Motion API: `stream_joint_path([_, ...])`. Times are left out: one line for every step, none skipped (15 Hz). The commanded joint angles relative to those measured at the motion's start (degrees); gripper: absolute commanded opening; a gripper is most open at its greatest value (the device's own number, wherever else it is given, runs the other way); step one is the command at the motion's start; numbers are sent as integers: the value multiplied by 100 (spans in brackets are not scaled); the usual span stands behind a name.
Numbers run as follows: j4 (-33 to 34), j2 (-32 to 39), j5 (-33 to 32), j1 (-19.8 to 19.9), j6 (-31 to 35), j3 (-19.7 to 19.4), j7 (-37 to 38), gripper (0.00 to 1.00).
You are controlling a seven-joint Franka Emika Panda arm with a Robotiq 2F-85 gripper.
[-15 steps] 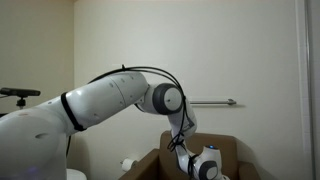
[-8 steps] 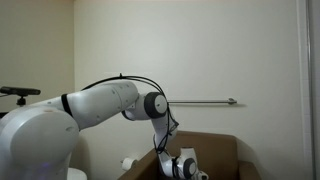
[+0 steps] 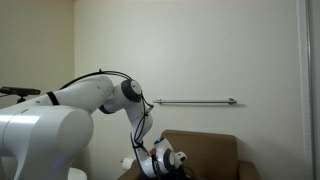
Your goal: Pick up the towel and put it on the sofa arm
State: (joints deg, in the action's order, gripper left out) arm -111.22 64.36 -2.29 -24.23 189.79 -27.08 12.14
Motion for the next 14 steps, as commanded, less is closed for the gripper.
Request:
stream_joint_path([-1414,-854,1214,-898,590,-99,143,1])
stream_joint_path([-1702,-1078,1567,-1047,666,14,144,2])
stream_joint_path([-1984,-1371,1875,-1173,622,120,166,2])
stream_joint_path([-2277,-1620,2178,-1335,657,204,215,1])
stream_joint_path([-2546,-1887,2440,-1458,673,285,274,1])
stream_joint_path([-2832,-2130,2700,-1571,801,380,364,1])
stream_joint_path([-3109,-2390,2945,-1653,966,488,444,1])
stream_joint_path([-3390,-2609,3197,-1725,1307,630,523,1])
stream_joint_path([-3366,-2922,3295,-2380,883,190,867,1])
stream_joint_path([-3575,-3167,3440,-2653,946,106,1024,1])
stream_joint_path([-3716,-3409,3623,-3114,930,-155,1200,1])
stream_joint_path([-3782,-3601,3879,-3613,919,-460,1284,1])
stream_joint_path([-3775,-3759,4221,-4046,908,-761,1205,1])
stream_joint_path([-3704,-3832,4656,-4522,901,-1094,1053,1])
